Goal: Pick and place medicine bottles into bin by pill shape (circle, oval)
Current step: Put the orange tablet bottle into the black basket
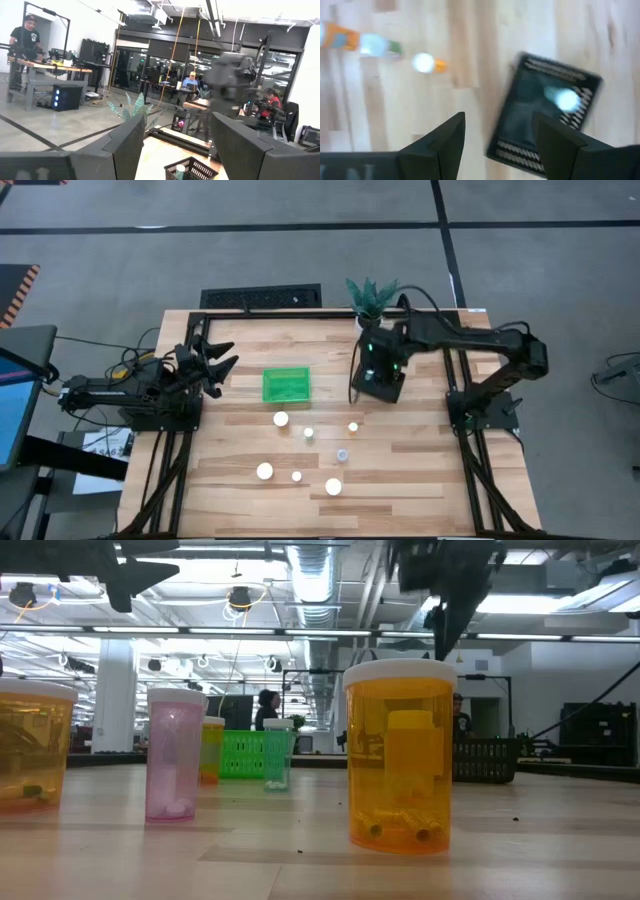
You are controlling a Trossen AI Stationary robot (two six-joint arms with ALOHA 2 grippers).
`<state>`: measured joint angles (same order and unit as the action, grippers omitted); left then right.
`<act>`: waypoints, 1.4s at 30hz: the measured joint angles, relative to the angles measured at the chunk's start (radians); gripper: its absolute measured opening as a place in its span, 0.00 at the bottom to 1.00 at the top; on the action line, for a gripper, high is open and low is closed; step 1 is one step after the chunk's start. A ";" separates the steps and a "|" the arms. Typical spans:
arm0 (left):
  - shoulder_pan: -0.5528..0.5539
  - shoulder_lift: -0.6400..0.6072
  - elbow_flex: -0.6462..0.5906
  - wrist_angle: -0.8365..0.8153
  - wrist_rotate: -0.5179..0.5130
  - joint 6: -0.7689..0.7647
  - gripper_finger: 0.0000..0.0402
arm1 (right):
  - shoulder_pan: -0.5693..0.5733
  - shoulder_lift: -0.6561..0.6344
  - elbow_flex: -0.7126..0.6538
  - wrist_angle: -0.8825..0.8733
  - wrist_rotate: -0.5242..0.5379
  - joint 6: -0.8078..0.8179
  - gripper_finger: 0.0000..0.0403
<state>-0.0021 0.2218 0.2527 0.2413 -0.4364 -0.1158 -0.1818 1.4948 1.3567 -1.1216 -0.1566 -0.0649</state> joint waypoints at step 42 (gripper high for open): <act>0.000 0.000 0.000 -0.026 -0.018 -0.023 0.55 | 0.353 0.326 0.000 0.287 0.101 0.006 0.58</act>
<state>-0.0021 0.2218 0.2527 0.2150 -0.4545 -0.1390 0.1710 1.8206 1.3566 -0.8341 -0.0554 -0.0593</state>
